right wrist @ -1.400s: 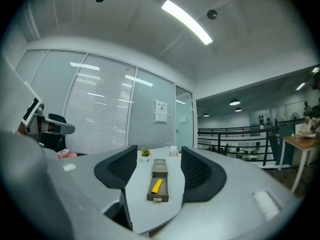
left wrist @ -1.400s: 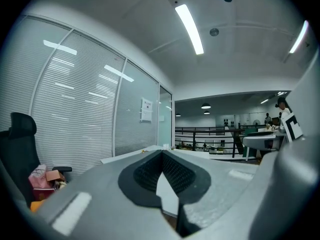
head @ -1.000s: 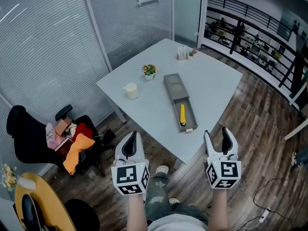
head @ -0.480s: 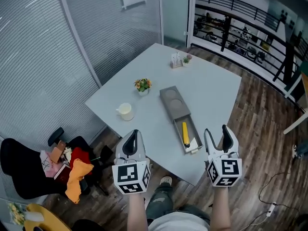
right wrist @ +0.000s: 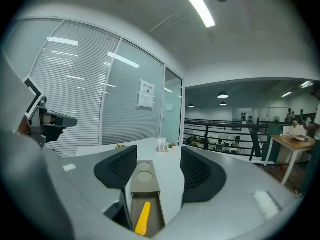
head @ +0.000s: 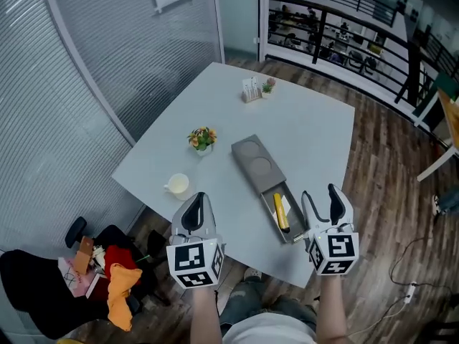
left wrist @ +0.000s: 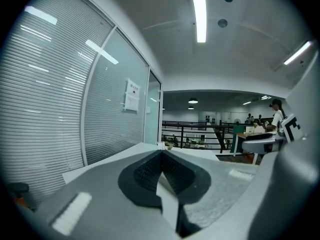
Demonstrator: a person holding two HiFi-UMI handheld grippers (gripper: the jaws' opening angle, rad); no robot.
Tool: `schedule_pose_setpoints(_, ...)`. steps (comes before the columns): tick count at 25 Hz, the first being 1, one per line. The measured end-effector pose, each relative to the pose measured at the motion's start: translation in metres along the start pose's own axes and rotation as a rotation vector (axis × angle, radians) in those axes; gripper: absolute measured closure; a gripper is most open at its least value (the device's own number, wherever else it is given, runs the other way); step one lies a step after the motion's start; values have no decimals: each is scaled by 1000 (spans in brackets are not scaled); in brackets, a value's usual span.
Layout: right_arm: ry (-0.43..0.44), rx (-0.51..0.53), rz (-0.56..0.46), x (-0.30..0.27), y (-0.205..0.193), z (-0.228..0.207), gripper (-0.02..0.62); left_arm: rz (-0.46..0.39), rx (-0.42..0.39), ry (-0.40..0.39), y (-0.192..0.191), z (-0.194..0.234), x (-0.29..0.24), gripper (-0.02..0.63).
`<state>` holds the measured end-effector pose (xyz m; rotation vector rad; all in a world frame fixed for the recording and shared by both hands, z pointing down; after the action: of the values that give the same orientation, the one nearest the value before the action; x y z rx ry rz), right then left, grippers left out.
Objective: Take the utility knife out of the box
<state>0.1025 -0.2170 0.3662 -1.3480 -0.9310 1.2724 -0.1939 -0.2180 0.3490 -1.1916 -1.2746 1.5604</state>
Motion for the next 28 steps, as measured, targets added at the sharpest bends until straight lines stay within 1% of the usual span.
schedule_pose_setpoints(6, -16, -1, 68, -19, -17, 6, 311, 49, 31, -26, -17, 14, -24, 605)
schedule_pose_setpoints(12, -9, 3, 150, -29, -39, 12, 311, 112, 45, -46, -38, 14, -35, 605)
schedule_pose_setpoints(18, 30, -1, 234, -39, -68, 15, 313, 188, 62, -33, -69, 10, -31, 605)
schedule_pose_setpoints(23, 74, 16, 295, -47, -87, 19, 313, 244, 69, -24, -93, 7, -28, 605)
schedule_pose_setpoints(28, 98, 21, 365, -54, -111, 20, 314, 311, 92, -14, -119, 1, -26, 605)
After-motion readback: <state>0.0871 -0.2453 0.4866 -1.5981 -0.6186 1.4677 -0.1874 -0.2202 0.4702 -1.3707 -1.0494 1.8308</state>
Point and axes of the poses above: the fingertips, and each gripper's own axes: x backward along the fingers, z to its left, y out of its top, the point moved 7 cm from there along x, backward along the fingers, and after that the axes turned 3 degrees about -y, right-handed, at the moved point
